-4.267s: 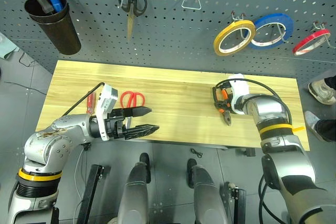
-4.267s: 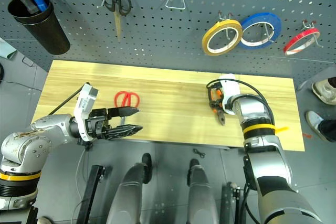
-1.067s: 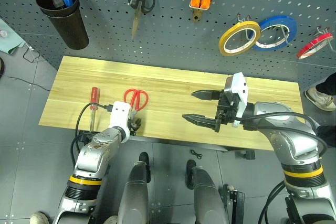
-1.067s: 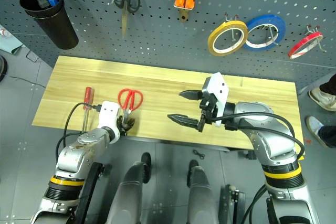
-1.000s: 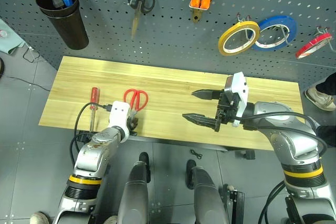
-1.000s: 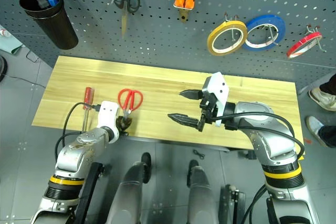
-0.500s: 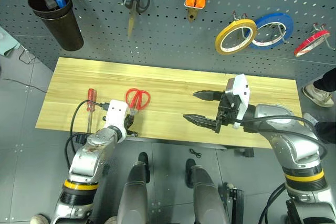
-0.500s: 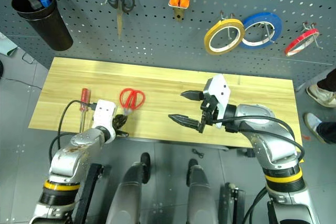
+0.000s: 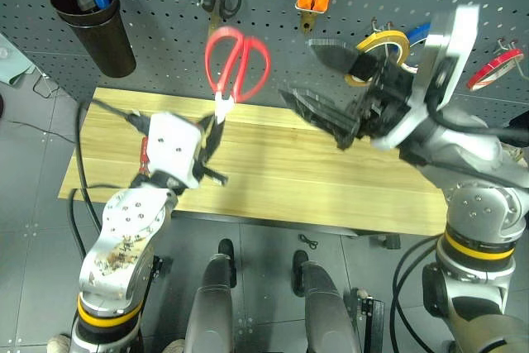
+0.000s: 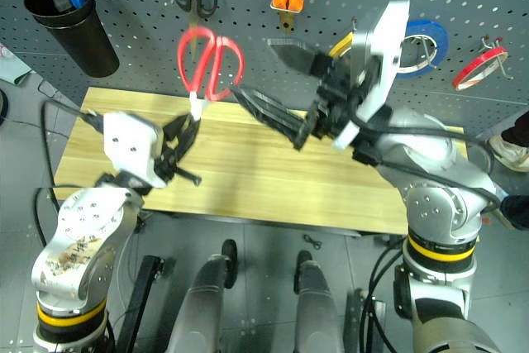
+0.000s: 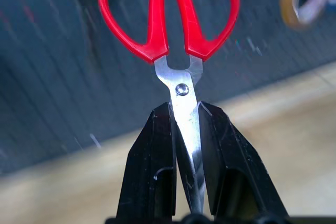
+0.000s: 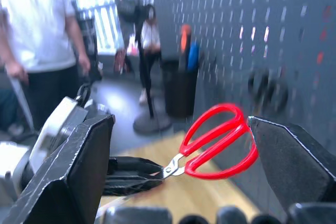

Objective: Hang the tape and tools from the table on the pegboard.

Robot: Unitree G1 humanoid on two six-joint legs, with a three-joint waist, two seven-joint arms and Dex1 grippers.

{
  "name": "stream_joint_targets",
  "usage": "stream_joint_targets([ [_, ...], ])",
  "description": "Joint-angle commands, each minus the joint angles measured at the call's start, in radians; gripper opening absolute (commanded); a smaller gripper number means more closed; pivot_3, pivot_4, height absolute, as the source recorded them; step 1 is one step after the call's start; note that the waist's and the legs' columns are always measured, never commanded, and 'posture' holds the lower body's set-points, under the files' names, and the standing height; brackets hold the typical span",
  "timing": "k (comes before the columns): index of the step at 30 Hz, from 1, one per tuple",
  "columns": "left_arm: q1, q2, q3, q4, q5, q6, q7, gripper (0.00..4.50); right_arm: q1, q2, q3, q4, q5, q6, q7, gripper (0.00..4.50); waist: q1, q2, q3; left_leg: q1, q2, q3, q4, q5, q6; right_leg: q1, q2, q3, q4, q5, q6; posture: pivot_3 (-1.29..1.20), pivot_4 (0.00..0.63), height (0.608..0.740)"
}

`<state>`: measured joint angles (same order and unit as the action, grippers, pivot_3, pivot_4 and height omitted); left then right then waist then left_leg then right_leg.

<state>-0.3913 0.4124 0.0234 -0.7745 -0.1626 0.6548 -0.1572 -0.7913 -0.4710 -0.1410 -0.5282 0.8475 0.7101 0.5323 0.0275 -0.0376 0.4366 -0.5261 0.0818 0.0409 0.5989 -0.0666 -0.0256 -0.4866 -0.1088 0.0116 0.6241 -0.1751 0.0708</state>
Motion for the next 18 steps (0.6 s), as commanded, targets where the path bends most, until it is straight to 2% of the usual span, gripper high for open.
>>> stream_joint_targets([
  [1, -0.061, 0.009, 0.016, -0.001, 0.063, -0.056, 0.026, 0.2, -0.035, 0.016, -0.015, 0.004, 0.011, -0.05, -0.001, 4.5, 0.002, -0.001, -0.01, 0.0, 0.0, 0.0, 0.0, 0.001, 0.002, 0.0, 0.0, 0.0, 0.0, 0.001, -0.001, 0.07, 0.358, 0.74],
  [3, -0.075, 0.006, 0.017, 0.02, 0.076, -0.068, 0.024, 0.2, -0.047, 0.019, -0.011, 0.017, 0.003, -0.061, 0.002, 4.5, 0.003, -0.001, -0.014, 0.0, -0.001, 0.0, 0.0, 0.005, 0.008, 0.0, 0.0, 0.0, -0.001, 0.002, -0.003, 0.07, 0.353, 0.74],
  [18, -0.077, -0.034, -0.03, 0.18, 0.09, -0.093, -0.025, 0.2, -0.056, -0.014, 0.012, 0.036, -0.035, -0.057, -0.004, 4.5, 0.002, -0.002, -0.021, 0.0, 0.0, 0.0, 0.003, 0.006, 0.008, 0.001, 0.0, 0.0, 0.003, 0.003, -0.005, 0.04, 0.353, 0.74],
])
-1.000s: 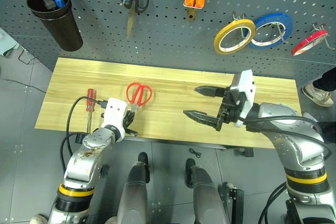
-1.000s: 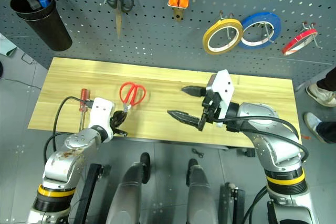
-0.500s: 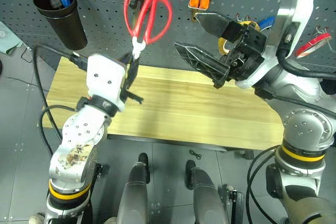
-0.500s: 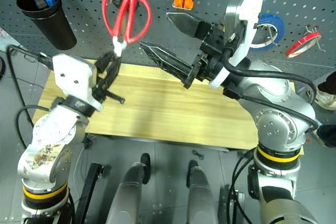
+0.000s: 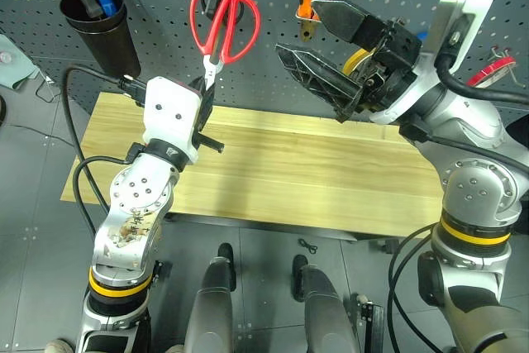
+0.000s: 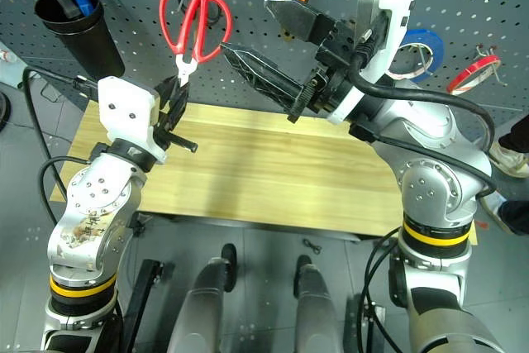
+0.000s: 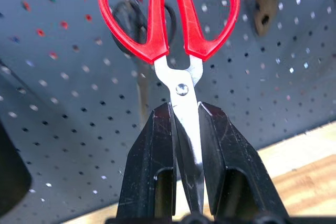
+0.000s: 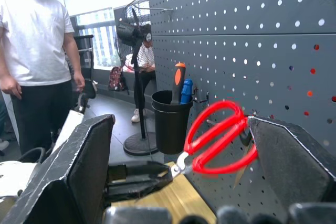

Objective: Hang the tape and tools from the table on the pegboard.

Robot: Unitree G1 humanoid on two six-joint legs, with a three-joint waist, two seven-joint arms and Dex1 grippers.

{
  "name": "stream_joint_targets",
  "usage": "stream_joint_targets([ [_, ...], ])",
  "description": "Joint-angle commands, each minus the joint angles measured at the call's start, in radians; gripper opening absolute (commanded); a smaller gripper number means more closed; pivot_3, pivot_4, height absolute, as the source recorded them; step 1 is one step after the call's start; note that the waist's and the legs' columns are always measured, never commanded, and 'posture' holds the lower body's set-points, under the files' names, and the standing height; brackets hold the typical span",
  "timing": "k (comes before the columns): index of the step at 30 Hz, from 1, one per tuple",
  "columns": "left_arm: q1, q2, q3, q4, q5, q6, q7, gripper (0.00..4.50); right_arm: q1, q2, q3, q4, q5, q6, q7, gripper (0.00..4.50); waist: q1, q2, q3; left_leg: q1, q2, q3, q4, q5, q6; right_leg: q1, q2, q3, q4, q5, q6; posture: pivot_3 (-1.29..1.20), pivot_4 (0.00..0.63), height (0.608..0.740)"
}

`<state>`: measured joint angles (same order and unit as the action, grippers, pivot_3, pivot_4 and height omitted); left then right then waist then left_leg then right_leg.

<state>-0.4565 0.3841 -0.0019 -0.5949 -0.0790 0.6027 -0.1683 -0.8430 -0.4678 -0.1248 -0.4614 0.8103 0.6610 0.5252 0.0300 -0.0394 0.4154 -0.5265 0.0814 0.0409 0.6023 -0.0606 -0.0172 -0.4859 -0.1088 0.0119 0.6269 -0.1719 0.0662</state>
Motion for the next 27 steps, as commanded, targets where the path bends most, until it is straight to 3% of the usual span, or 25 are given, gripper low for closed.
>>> stream_joint_targets([
  [1, -0.013, -0.008, -0.005, 0.012, 0.006, -0.044, -0.017, 0.2, 0.0, -0.019, -0.001, -0.031, -0.003, -0.008, 0.004, 4.5, -0.001, 0.0, 0.0, 0.0, 0.0, 0.0, 0.0, 0.0, 0.0, 0.0, 0.0, 0.0, 0.0, 0.0, 0.0, 0.04, 0.353, 0.74],
  [2, -0.013, -0.01, -0.005, 0.022, 0.011, -0.05, -0.015, 0.2, 0.007, -0.022, 0.007, -0.033, -0.009, -0.007, 0.007, 4.5, -0.001, 0.0, 0.0, 0.0, 0.0, 0.0, 0.001, 0.0, 0.0, 0.0, 0.0, 0.0, 0.001, 0.0, 0.0, 0.04, 0.356, 0.74],
  [3, -0.013, -0.013, -0.004, 0.029, 0.012, -0.05, -0.014, 1.26, 0.015, -0.026, 0.015, -0.036, -0.014, -0.005, 0.007, 4.5, -0.003, 0.0, 0.0, 0.0, 0.0, 0.0, 0.001, 0.0, 0.0, 0.0, 0.0, 0.0, 0.001, 0.0, 0.0, 0.03, 0.359, 0.74],
  [4, -0.008, -0.019, -0.003, 0.035, 0.01, -0.044, -0.011, 1.55, 0.031, -0.032, 0.03, -0.041, -0.027, 0.0, 0.005, 4.5, -0.004, 0.0, 0.0, 0.0, 0.0, 0.0, 0.002, 0.0, 0.0, 0.001, 0.0, 0.0, 0.001, 0.0, 0.0, 0.03, 0.362, 0.74],
  [10, 0.146, -0.049, 0.056, 0.054, 0.014, 0.003, 0.025, 4.45, 0.209, -0.083, 0.158, -0.1, -0.13, 0.026, 0.002, 4.5, -0.007, -0.001, -0.003, 0.001, 0.0, 0.0, 0.004, 0.0, 0.0, 0.003, 0.0, 0.0, 0.001, 0.0, 0.0, 0.04, 0.39, 0.74],
  [16, 0.231, 0.014, 0.163, 0.131, -0.024, 0.094, -0.016, 4.48, 0.259, -0.106, 0.254, -0.124, -0.187, 0.05, 0.032, 4.5, -0.015, 0.0, -0.003, 0.003, 0.002, -0.001, 0.003, 0.0, 0.0, 0.003, 0.001, 0.0, 0.003, -0.001, 0.0, 0.07, 0.436, 0.74],
  [22, 0.144, 0.109, 0.27, 0.315, -0.059, 0.23, -0.046, 4.48, 0.163, -0.103, 0.281, -0.071, -0.17, 0.091, 0.105, 4.5, -0.013, 0.0, 0.002, 0.004, 0.003, 0.0, 0.003, -0.004, -0.006, 0.002, 0.001, 0.0, 0.003, -0.004, -0.005, 0.09, 0.486, 0.74],
  [27, 0.035, 0.166, 0.315, 0.548, -0.071, 0.228, -0.064, 4.48, 0.097, -0.105, 0.295, 0.021, -0.2, 0.078, 0.174, 4.5, -0.003, 0.002, 0.011, 0.004, 0.003, -0.001, 0.003, -0.004, -0.005, 0.002, 0.001, 0.0, 0.002, -0.004, -0.006, 0.1, 0.521, 0.74],
])
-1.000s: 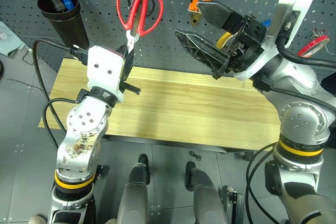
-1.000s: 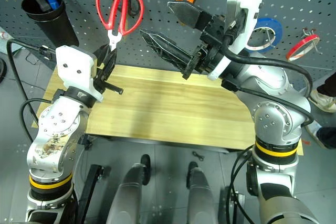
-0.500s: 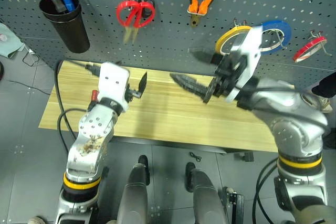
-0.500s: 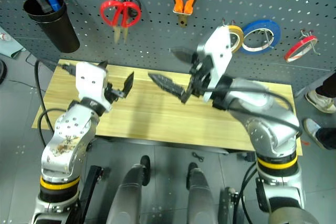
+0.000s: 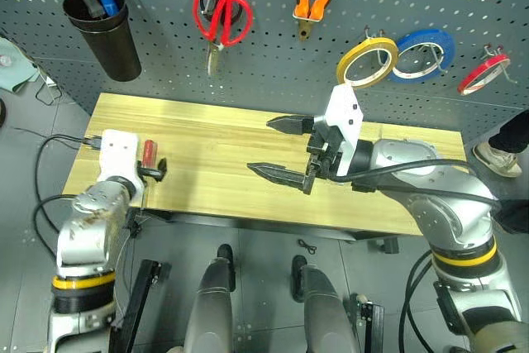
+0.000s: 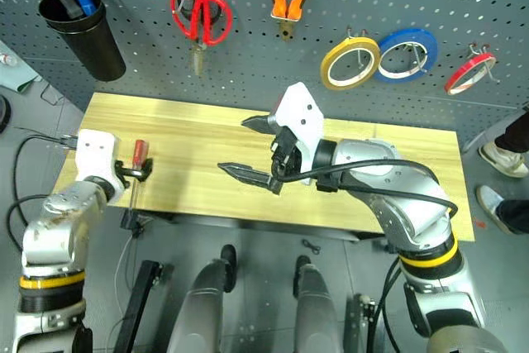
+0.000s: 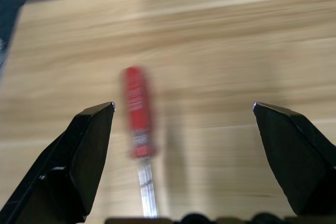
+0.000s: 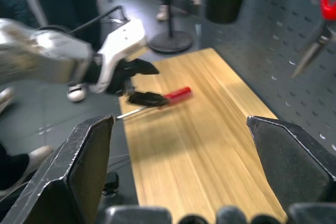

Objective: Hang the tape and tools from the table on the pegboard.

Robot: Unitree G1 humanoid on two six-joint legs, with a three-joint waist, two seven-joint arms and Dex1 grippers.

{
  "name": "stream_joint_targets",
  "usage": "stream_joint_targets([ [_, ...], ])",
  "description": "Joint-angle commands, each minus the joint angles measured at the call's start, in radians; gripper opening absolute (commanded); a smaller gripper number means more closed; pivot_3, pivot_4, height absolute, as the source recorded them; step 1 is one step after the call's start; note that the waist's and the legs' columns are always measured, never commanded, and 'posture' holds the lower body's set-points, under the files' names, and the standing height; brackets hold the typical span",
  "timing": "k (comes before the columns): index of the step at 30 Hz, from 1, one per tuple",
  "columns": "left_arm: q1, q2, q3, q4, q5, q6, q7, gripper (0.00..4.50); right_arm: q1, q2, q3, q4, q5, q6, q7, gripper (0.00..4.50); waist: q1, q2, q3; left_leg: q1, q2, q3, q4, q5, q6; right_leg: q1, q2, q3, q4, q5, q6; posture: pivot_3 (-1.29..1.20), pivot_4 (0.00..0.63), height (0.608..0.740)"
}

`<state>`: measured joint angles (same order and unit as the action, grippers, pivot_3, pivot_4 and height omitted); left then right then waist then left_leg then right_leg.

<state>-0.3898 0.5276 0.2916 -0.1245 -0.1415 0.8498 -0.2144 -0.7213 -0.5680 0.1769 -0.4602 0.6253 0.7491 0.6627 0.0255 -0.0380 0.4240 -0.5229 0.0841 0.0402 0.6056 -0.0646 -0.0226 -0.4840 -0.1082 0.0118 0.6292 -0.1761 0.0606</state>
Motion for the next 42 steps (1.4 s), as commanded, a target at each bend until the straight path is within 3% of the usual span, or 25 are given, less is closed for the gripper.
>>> stream_joint_targets([
  [1, -0.05, 0.031, 0.017, 0.122, -0.011, -0.035, -0.031, 4.48, -0.034, 0.0, -0.001, 0.046, -0.029, -0.022, 0.047, 4.5, 0.005, 0.0, 0.004, 0.0, 0.0, 0.0, 0.0, 0.0, 0.0, 0.0, 0.0, 0.0, 0.0, 0.0, 0.0, 0.1, 0.525, 0.74],
  [12, -0.19, 0.053, -0.051, 0.493, 0.013, -0.238, -0.107, 4.48, -0.067, -0.036, -0.051, 0.089, -0.049, 0.015, 0.088, 4.5, 0.02, 0.0, 0.024, -0.005, 0.0, 0.0, -0.003, 0.005, 0.008, -0.006, 0.0, 0.0, 0.001, 0.002, -0.005, 0.08, 0.55, 0.74],
  [15, -0.202, 0.048, -0.051, 0.52, 0.002, -0.229, -0.112, 3.58, -0.07, -0.047, -0.064, 0.085, -0.041, 0.032, 0.091, 4.5, 0.02, 0.0, 0.025, -0.005, 0.0, 0.0, -0.003, 0.005, 0.008, -0.006, 0.0, 0.0, 0.0, 0.001, -0.005, 0.08, 0.553, 0.74],
  [21, -0.188, 0.035, -0.04, 0.494, -0.012, -0.194, -0.094, 0.78, -0.071, -0.048, -0.061, 0.089, -0.051, 0.033, 0.104, 4.5, 0.016, 0.001, 0.026, -0.004, 0.0, 0.001, -0.007, 0.005, 0.008, -0.008, 0.0, 0.0, 0.0, 0.001, -0.006, 0.08, 0.558, 0.74],
  [22, -0.183, 0.036, -0.036, 0.483, -0.015, -0.187, -0.091, 0.66, -0.07, -0.046, -0.059, 0.092, -0.055, 0.029, 0.105, 4.5, 0.016, 0.001, 0.026, -0.004, 0.0, 0.001, -0.007, 0.005, 0.008, -0.008, 0.0, 0.0, 0.0, 0.001, -0.006, 0.09, 0.556, 0.74],
  [27, -0.172, 0.043, -0.022, 0.421, -0.033, -0.175, -0.089, 0.67, -0.062, -0.04, -0.059, 0.104, -0.072, 0.004, 0.111, 4.5, 0.018, 0.001, 0.026, -0.004, 0.0, 0.001, -0.007, 0.005, 0.008, -0.007, 0.0, 0.0, 0.0, 0.001, -0.005, 0.1, 0.532, 0.74],
  [30, -0.105, 0.046, -0.033, 0.2, -0.035, -0.201, -0.099, 0.67, -0.053, -0.032, -0.112, 0.083, -0.033, 0.008, 0.107, 4.5, 0.019, 0.001, 0.026, -0.004, 0.0, 0.001, -0.008, 0.005, 0.007, -0.007, 0.0, -0.001, -0.002, 0.002, -0.004, 0.1, 0.495, 0.74],
  [36, 0.038, -0.005, -0.008, -0.328, -0.106, -0.065, -0.065, 0.67, -0.06, 0.016, -0.263, 0.019, 0.191, 0.078, 0.086, 4.5, 0.032, 0.0, 0.025, -0.005, 0.0, 0.001, -0.014, 0.006, 0.004, -0.007, -0.001, -0.001, -0.005, 0.004, 0.0, 0.13, 0.451, 0.74],
  [39, -0.029, -0.017, -0.037, -0.464, -0.084, -0.09, -0.024, 0.67, -0.131, 0.065, -0.307, 0.064, 0.245, 0.072, 0.032, 4.5, 0.037, -0.001, 0.025, -0.005, 0.0, 0.001, -0.014, 0.006, 0.003, -0.007, 0.0, -0.002, -0.004, 0.004, 0.0, 0.16, 0.439, 0.74],
  [42, -0.171, 0.012, -0.076, -0.472, -0.014, -0.147, 0.021, 0.67, -0.216, 0.119, -0.332, 0.123, 0.252, 0.04, -0.021, 4.5, 0.045, -0.001, 0.024, -0.005, 0.0, 0.0, -0.015, 0.007, -0.003, -0.008, 0.0, -0.003, -0.004, 0.006, 0.001, 0.19, 0.4, 0.74],
])
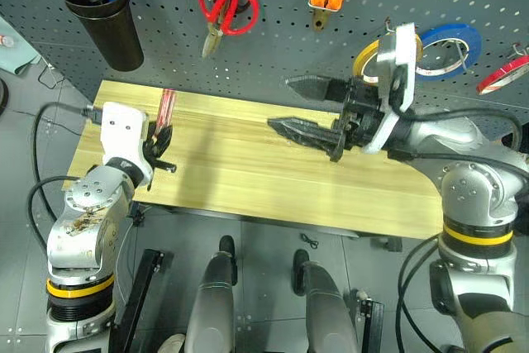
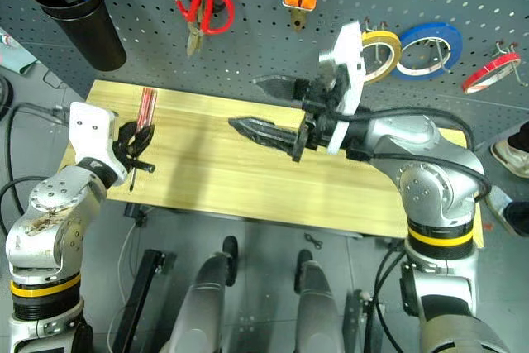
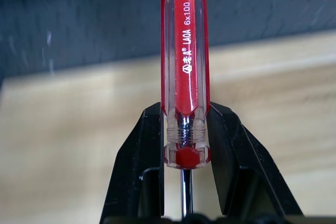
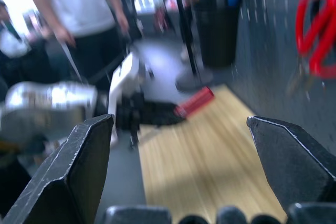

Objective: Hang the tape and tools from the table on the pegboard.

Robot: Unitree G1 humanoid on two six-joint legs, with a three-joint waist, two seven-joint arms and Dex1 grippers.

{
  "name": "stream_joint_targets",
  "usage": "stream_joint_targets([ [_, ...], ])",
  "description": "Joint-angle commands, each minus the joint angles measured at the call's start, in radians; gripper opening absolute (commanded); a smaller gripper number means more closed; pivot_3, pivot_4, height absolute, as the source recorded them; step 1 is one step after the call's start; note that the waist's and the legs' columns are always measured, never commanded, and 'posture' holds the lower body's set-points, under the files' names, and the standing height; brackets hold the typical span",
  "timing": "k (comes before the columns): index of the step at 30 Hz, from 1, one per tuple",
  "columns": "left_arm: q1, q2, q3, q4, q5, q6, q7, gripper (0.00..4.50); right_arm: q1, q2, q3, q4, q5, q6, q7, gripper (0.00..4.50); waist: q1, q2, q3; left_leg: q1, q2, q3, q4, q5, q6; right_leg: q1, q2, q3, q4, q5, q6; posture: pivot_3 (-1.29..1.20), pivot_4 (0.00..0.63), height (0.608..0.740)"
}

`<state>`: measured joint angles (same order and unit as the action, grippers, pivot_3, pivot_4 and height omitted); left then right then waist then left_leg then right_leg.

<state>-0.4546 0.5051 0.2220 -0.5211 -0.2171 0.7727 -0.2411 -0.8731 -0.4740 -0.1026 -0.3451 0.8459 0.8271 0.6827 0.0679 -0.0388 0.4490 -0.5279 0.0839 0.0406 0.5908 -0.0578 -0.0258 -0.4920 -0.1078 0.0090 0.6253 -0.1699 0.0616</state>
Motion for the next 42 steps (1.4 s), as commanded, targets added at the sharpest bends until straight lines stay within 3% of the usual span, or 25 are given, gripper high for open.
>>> stream_joint_targets([
  [1, -0.14, 0.044, -0.016, -0.06, 0.085, -0.086, 0.059, 0.67, -0.08, 0.034, -0.053, 0.018, 0.023, -0.051, -0.045, 4.5, 0.006, -0.001, -0.003, 0.0, 0.0, 0.0, 0.0, 0.001, -0.001, 0.0, 0.0, 0.0, 0.0, 0.0, 0.001, 0.2, 0.392, 0.74],
  [8, -0.489, 0.108, -0.061, 0.224, 0.219, -0.323, 0.108, 0.67, -0.192, 0.085, -0.078, 0.103, -0.009, -0.141, -0.078, 4.5, 0.018, -0.002, -0.012, -0.001, -0.001, 0.001, -0.001, 0.004, 0.002, 0.002, 0.0, -0.001, -0.005, 0.004, 0.001, 0.19, 0.366, 0.74],
  [17, -0.874, 0.043, -0.107, 0.819, 0.274, -0.775, 0.144, 0.67, -0.262, 0.105, -0.077, 0.161, -0.071, -0.251, -0.107, 4.5, 0.032, -0.003, -0.013, -0.004, -0.001, 0.0, 0.0, 0.008, 0.006, 0.001, 0.0, -0.003, -0.003, 0.004, 0.001, 0.15, 0.359, 0.74],
  [22, -0.915, 0.031, -0.093, 1.032, 0.276, -0.895, 0.176, 0.67, -0.256, 0.087, -0.072, 0.156, -0.089, -0.244, -0.11, 4.5, 0.028, -0.003, -0.013, -0.005, -0.001, 0.0, 0.0, 0.008, 0.006, 0.0, 0.0, -0.003, 0.0, 0.004, 0.002, 0.12, 0.368, 0.74],
  [27, -0.876, 0.001, -0.073, 1.07, 0.247, -0.893, 0.183, 0.67, -0.233, 0.065, -0.064, 0.147, -0.103, -0.235, -0.114, 4.5, 0.026, -0.003, -0.013, -0.005, -0.001, 0.0, 0.001, 0.008, 0.005, 0.0, 0.0, -0.003, 0.001, 0.004, 0.002, 0.11, 0.387, 0.74],
  [35, -0.798, 0.002, -0.031, 0.941, 0.208, -0.812, 0.181, 4.47, -0.206, 0.049, -0.063, 0.112, -0.09, -0.21, -0.128, 4.5, 0.027, -0.003, -0.013, -0.005, -0.001, -0.001, 0.002, 0.009, 0.005, 0.0, 0.0, -0.003, 0.004, 0.004, 0.001, 0.13, 0.396, 0.74],
  [42, -0.76, 0.035, 0.016, 0.792, 0.118, -0.657, 0.097, 4.47, -0.179, -0.001, -0.069, 0.072, -0.088, -0.171, -0.13, 4.5, 0.027, -0.003, -0.013, -0.005, -0.001, -0.001, 0.002, 0.009, 0.005, 0.001, 0.0, -0.003, 0.005, 0.004, 0.002, 0.14, 0.393, 0.74],
])
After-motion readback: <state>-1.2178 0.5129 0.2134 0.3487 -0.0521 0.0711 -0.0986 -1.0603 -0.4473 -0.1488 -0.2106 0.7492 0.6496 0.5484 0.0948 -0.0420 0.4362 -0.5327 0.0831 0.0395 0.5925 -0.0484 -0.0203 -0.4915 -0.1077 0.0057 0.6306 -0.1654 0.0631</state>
